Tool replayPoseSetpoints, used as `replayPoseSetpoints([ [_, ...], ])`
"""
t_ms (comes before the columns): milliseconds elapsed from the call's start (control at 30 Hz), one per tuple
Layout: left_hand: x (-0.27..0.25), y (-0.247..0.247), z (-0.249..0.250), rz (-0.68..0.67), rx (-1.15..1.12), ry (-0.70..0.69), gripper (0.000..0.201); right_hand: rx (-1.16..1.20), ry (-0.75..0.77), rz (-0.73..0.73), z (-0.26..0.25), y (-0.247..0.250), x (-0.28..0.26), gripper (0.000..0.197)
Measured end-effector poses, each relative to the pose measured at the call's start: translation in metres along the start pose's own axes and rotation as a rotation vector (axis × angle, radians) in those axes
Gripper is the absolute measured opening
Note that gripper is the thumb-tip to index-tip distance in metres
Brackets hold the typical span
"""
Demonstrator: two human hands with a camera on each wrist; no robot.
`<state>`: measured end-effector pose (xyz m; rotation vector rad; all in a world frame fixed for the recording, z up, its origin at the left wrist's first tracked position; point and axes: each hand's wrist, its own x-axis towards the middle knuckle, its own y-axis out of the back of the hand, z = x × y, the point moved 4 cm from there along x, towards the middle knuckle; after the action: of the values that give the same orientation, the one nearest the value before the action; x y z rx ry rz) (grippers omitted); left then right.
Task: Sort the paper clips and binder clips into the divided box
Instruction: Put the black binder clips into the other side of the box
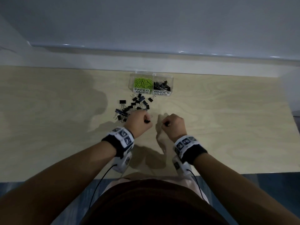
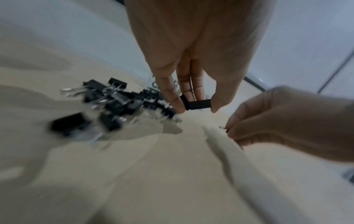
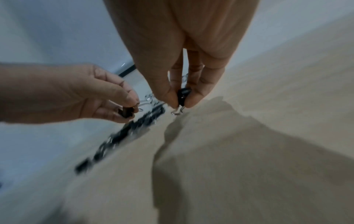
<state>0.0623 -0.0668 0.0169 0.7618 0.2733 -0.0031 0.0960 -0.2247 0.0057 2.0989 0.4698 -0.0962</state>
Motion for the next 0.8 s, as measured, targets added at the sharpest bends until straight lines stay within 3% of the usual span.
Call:
replayPoseSetpoints([
  [233,0.087,0.044,0.061,0.16,-0.301,0.016,0.023,0.21,-0.043,0.271,-0.027,0.076,0.078,0.008],
  [367,0.112,0.058,0.07,0.141,-0.271,0.035,0.035,0.113,0.001,0.235,-0.049,0.091,0.111,0.011],
  [500,0.085,0.077,0.042,0.111,-0.172,-0.033,0.026,-0.018,0.123,0.222,-0.054,0.074,0.102,0.016],
  [567,0.056,0.081,0.013,0.052,-0.113,-0.014,0.021,-0.055,0.219,0.158,-0.054,0.053,0.084,0.021],
  [700,-0.002,0.073,-0.049,-0.123,0.107,0.039,0.019,-0.17,0.314,-0.188,-0.055,0.001,0.06,0.028],
  [800,-0.027,0.058,-0.078,-0.184,0.226,0.091,0.048,-0.258,0.299,-0.31,-0.061,-0.021,0.054,0.041],
])
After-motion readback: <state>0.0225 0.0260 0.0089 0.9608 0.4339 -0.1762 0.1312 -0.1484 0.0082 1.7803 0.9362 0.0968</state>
